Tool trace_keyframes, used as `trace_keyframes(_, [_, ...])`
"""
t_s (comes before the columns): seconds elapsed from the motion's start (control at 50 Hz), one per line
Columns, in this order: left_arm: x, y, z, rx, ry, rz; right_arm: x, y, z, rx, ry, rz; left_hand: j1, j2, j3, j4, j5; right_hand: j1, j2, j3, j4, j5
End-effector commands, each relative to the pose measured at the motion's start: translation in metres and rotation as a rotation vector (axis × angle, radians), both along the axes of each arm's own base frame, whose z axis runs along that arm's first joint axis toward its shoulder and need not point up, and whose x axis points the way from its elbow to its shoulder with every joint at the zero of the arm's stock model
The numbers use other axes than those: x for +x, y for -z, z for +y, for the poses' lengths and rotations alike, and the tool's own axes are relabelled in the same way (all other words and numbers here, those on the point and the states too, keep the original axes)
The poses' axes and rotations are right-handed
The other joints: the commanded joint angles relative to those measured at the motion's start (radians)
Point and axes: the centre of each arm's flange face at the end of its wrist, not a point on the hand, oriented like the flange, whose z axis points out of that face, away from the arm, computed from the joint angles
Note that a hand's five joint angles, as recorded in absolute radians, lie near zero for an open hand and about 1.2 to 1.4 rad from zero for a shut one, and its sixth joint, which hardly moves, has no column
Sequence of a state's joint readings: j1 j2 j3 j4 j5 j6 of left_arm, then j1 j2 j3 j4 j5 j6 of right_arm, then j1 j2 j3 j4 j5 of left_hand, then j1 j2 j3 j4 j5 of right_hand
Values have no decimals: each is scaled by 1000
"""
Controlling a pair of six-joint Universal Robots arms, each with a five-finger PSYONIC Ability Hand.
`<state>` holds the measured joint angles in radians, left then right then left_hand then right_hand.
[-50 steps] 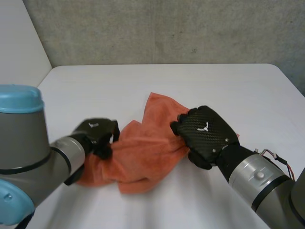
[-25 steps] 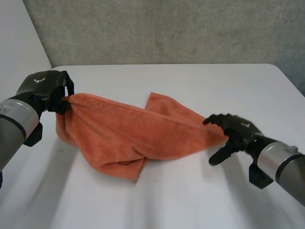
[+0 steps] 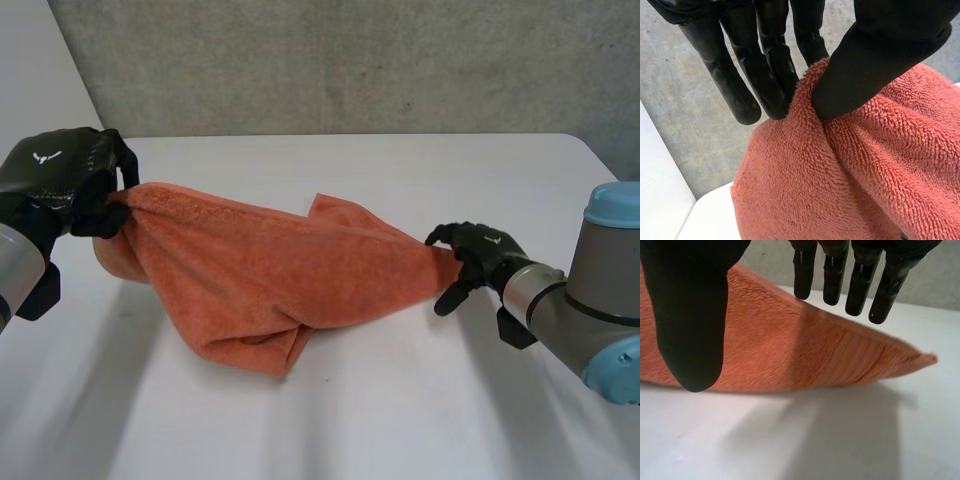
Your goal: Fold the laundry
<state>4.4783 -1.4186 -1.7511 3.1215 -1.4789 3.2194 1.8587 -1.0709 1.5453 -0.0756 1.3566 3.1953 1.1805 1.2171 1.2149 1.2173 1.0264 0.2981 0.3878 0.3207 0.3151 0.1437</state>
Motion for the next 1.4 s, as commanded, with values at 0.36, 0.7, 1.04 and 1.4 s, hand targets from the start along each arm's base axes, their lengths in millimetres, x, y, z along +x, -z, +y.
trace_keyframes(0.36, [2, 6, 13, 13, 5, -2, 26, 18, -37, -84, -60, 45, 216, 179, 181, 179, 195, 136, 47, 114, 119, 116])
trace_keyframes(0.7, [4, 0, 7, -11, -10, 4, 23, -28, -31, -188, -72, 55, 216, 179, 181, 179, 195, 1098, 1008, 1076, 1081, 1078])
trace_keyframes(1.04, [6, -69, 13, -239, -10, 57, -20, -249, 55, -817, -22, 226, 216, 179, 181, 179, 195, 1098, 1008, 1076, 1081, 1078])
trace_keyframes(1.4, [-2, 31, -50, 41, -10, -220, -21, -144, 19, -382, -202, 585, 216, 179, 181, 179, 195, 1098, 1008, 1076, 1081, 1078])
